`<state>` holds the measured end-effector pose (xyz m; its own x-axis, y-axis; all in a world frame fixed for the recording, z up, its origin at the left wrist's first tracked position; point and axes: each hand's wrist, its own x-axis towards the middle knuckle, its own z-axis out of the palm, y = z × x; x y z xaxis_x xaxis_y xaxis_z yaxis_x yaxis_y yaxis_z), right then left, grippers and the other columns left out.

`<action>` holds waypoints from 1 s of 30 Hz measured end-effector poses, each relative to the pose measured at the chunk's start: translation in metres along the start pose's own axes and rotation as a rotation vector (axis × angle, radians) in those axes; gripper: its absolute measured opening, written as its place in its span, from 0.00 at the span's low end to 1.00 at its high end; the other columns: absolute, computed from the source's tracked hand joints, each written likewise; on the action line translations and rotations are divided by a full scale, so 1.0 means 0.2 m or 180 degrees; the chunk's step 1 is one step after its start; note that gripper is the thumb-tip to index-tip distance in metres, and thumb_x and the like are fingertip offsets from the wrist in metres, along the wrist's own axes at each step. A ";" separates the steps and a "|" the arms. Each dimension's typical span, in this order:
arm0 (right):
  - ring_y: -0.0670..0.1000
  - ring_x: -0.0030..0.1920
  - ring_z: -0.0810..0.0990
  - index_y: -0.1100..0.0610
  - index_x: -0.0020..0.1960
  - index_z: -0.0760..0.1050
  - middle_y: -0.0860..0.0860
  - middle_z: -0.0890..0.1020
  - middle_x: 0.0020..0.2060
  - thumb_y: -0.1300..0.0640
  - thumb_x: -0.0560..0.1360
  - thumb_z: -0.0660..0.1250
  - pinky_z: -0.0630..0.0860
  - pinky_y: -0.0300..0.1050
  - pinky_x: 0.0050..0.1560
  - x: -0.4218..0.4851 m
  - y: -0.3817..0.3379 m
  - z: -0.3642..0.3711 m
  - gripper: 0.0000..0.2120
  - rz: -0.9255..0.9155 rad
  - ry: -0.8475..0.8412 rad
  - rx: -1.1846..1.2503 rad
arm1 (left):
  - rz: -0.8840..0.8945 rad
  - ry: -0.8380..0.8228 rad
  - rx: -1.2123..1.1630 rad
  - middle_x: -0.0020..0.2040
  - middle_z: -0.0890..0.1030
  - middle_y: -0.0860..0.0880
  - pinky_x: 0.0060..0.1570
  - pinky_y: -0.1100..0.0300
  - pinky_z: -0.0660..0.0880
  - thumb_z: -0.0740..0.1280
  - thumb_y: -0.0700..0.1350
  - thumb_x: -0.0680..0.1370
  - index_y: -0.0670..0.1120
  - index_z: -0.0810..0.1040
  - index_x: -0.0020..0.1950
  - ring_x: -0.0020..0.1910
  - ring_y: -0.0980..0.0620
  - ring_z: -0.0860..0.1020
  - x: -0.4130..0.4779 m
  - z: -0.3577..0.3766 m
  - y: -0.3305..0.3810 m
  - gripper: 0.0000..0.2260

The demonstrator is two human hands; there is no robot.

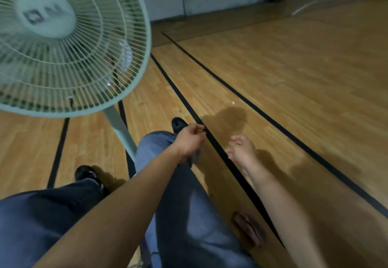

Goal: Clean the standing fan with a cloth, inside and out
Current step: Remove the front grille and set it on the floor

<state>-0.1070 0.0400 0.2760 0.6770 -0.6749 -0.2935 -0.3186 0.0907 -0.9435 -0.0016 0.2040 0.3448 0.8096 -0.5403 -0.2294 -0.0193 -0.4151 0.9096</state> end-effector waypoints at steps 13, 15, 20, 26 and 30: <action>0.48 0.48 0.86 0.50 0.55 0.79 0.50 0.84 0.50 0.59 0.85 0.65 0.84 0.46 0.42 -0.23 -0.83 0.25 0.06 -0.1261 -0.0155 0.0024 | 0.0828 0.0347 -0.0454 0.66 0.84 0.50 0.63 0.50 0.82 0.69 0.41 0.86 0.51 0.78 0.71 0.66 0.51 0.83 -0.40 -0.55 0.42 0.13; 0.47 0.46 0.86 0.49 0.54 0.80 0.49 0.85 0.50 0.58 0.84 0.65 0.85 0.51 0.47 -0.28 -0.96 0.28 0.06 -0.1517 -0.0135 0.0028 | 0.0989 0.0313 -0.0591 0.64 0.86 0.49 0.64 0.47 0.82 0.70 0.41 0.85 0.49 0.80 0.70 0.65 0.50 0.84 -0.48 -0.63 0.52 0.13; 0.47 0.45 0.85 0.47 0.53 0.80 0.47 0.84 0.48 0.59 0.83 0.67 0.84 0.49 0.45 -0.44 -1.29 0.36 0.07 -0.2151 -0.0223 0.0021 | 0.1452 0.0373 -0.0891 0.63 0.87 0.46 0.62 0.45 0.82 0.69 0.39 0.85 0.45 0.80 0.70 0.63 0.46 0.86 -0.68 -0.88 0.74 0.13; 0.48 0.47 0.84 0.50 0.51 0.80 0.46 0.84 0.47 0.61 0.82 0.67 0.80 0.44 0.45 -0.60 -1.62 0.56 0.07 -0.2792 -0.0411 -0.0154 | 0.1822 0.0868 -0.0719 0.64 0.86 0.45 0.63 0.46 0.83 0.64 0.37 0.87 0.42 0.78 0.72 0.64 0.45 0.86 -0.88 -1.27 0.93 0.13; 0.46 0.47 0.81 0.53 0.52 0.80 0.46 0.82 0.48 0.62 0.82 0.67 0.76 0.41 0.44 -0.67 -1.81 0.71 0.06 -0.3197 -0.0521 -0.0358 | 0.1930 0.1478 -0.0391 0.63 0.87 0.46 0.61 0.48 0.84 0.66 0.37 0.86 0.44 0.79 0.70 0.62 0.48 0.86 -0.94 -1.51 1.03 0.12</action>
<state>0.0108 0.2017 0.6356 0.7451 -0.2923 0.5995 0.3910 -0.5367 -0.7477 0.0188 0.4403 0.6802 0.8418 -0.2736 0.4652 -0.4945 -0.0457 0.8680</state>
